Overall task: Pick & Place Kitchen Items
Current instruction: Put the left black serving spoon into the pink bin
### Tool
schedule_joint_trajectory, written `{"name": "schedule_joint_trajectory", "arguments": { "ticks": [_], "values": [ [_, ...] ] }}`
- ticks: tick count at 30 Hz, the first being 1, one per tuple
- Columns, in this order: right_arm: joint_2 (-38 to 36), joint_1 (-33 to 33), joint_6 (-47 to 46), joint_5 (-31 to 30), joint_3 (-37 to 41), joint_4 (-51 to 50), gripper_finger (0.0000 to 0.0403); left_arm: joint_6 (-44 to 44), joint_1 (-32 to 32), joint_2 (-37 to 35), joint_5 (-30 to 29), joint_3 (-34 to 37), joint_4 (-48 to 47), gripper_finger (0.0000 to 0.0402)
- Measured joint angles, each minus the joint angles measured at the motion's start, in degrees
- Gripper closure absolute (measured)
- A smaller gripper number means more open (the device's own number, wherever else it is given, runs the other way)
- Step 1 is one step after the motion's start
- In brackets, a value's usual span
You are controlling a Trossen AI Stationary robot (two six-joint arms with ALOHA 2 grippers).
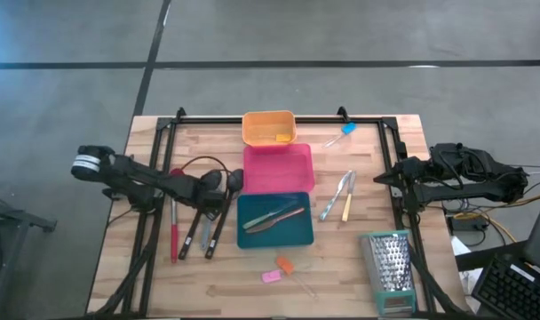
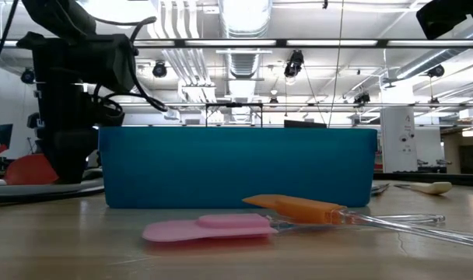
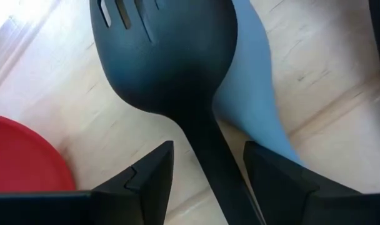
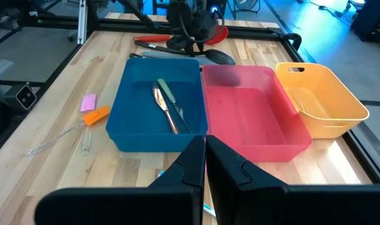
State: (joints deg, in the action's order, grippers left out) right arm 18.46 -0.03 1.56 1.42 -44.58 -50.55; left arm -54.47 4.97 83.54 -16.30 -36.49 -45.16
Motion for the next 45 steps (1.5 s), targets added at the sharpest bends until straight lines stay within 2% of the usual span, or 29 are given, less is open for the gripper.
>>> {"name": "schedule_joint_trajectory", "arguments": {
  "ticks": [5,12,36,40,45],
  "values": [
    [0.0,0.0,0.01,0.0,0.0,-0.01,0.0394,0.1,0.0,1.96,-0.4,0.04,0.73,0.0231],
    [0.0,0.01,0.0,0.01,0.0,-0.01,0.0394,-0.86,0.02,0.44,-1.85,0.13,2.69,0.0334],
    [0.0,-0.01,0.01,-0.01,0.0,-0.01,0.0394,-0.63,-0.07,-14.95,-16.69,0.02,2.1,0.0336],
    [0.0,0.0,0.09,0.01,0.0,0.0,0.0394,3.28,-0.11,-17.4,-18.82,-3.28,2.41,0.0336],
    [0.0,-0.01,0.1,0.0,0.01,0.0,0.0394,12.05,-0.39,-18.0,-19.41,-10.98,3.79,0.0336]
  ]
}}
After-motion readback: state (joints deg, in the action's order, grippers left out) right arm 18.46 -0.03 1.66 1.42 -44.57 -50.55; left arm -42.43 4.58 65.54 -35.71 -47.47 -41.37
